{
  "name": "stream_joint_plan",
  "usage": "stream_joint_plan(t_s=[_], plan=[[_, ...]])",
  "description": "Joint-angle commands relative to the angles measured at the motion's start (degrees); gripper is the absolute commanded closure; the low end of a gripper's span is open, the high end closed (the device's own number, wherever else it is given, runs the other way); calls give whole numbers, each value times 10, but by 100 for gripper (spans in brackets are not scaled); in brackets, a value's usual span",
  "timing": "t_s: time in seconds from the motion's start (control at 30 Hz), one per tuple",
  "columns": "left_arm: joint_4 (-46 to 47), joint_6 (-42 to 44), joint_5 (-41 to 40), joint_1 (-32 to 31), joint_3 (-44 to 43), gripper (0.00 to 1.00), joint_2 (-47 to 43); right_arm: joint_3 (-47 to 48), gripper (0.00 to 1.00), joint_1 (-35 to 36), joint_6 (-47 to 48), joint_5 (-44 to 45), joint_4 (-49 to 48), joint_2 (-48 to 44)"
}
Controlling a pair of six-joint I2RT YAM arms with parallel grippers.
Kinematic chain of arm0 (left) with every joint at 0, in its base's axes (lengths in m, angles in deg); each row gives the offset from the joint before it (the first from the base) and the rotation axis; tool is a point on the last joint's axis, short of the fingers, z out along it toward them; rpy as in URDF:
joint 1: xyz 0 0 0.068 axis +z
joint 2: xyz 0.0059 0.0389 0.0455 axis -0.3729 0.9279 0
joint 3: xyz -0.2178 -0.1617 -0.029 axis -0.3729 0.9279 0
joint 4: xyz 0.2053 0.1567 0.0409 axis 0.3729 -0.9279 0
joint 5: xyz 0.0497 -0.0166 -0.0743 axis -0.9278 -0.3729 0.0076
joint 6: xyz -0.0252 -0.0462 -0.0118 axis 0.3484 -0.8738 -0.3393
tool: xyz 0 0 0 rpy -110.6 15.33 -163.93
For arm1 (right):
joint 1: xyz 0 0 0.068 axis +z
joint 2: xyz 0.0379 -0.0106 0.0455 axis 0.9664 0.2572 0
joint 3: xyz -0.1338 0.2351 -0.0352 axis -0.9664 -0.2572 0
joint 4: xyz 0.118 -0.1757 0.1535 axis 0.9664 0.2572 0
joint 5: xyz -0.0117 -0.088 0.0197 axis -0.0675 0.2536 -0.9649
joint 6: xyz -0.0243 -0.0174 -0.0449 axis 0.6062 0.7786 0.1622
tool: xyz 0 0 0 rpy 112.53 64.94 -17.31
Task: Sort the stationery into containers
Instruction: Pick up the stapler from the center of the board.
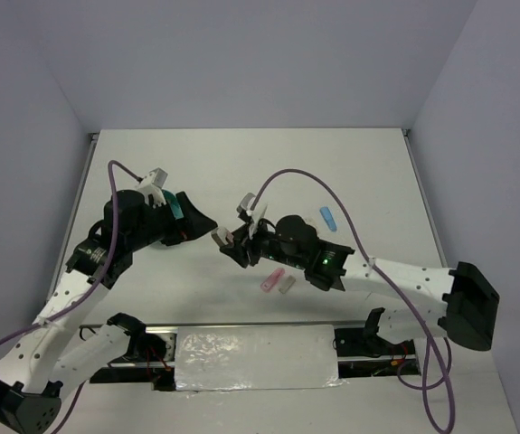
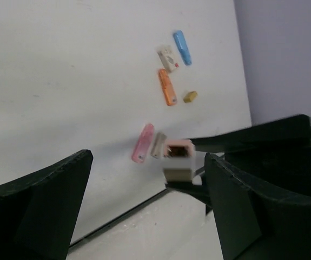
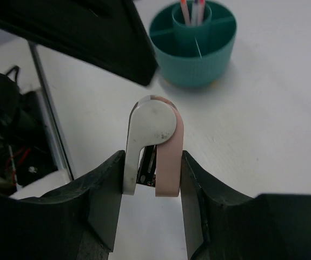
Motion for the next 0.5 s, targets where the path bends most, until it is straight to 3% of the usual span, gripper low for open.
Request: stream_joint_plan(t_s=[0.0, 0.27, 0.47], plan=[[87, -57, 82, -8, 14, 3, 2, -17, 100, 22, 26, -2, -60, -42], [152, -93, 120, -17, 35, 6, 5, 44, 100, 58, 42, 95, 25, -44], [137, -80, 124, -20, 29, 22, 4, 75, 100, 63, 57, 136, 45, -21]])
